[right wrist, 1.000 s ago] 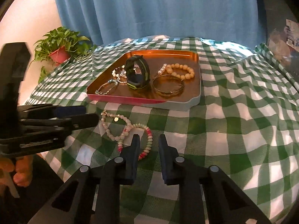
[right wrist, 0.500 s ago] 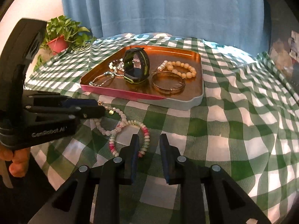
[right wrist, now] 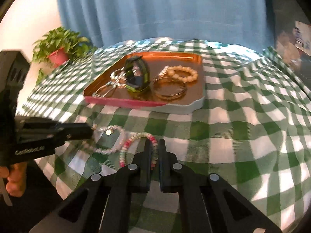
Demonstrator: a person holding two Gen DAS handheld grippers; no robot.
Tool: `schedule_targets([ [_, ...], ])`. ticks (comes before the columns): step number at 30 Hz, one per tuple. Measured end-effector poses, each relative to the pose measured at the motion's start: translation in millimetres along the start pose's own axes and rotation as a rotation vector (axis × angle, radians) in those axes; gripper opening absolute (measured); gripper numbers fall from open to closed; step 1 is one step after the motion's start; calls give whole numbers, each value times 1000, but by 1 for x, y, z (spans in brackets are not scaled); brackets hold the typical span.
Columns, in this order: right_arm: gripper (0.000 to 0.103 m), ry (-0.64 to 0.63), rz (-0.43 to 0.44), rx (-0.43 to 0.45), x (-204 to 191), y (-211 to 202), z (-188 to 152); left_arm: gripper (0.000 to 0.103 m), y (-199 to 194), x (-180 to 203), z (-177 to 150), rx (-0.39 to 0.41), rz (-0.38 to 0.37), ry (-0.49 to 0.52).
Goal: Organize jewelry
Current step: 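Grasp the pink-and-white beaded bracelet with the right tool while the left tool grasps the white pearl bracelet, then carry both bracelets over the copper tray with both tools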
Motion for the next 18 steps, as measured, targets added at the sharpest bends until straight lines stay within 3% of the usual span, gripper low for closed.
schedule_targets([
  [4,5,31,44,35,1,-9,3,5,-8,0,-1,10,13,-25],
  [18,5,-7,-38,33,-2,-24,-9,5,-28,17,-17,31,50,-14],
])
Point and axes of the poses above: each gripper's, at about its wrist camera, not at the fingertips, and y roughly the way its jaws point, x to its right, z to its top, the point moved 7 cm from there along y, roughly the way its jaws point, and after that the axes turned 7 degrees about -x, right-handed, at the moved point
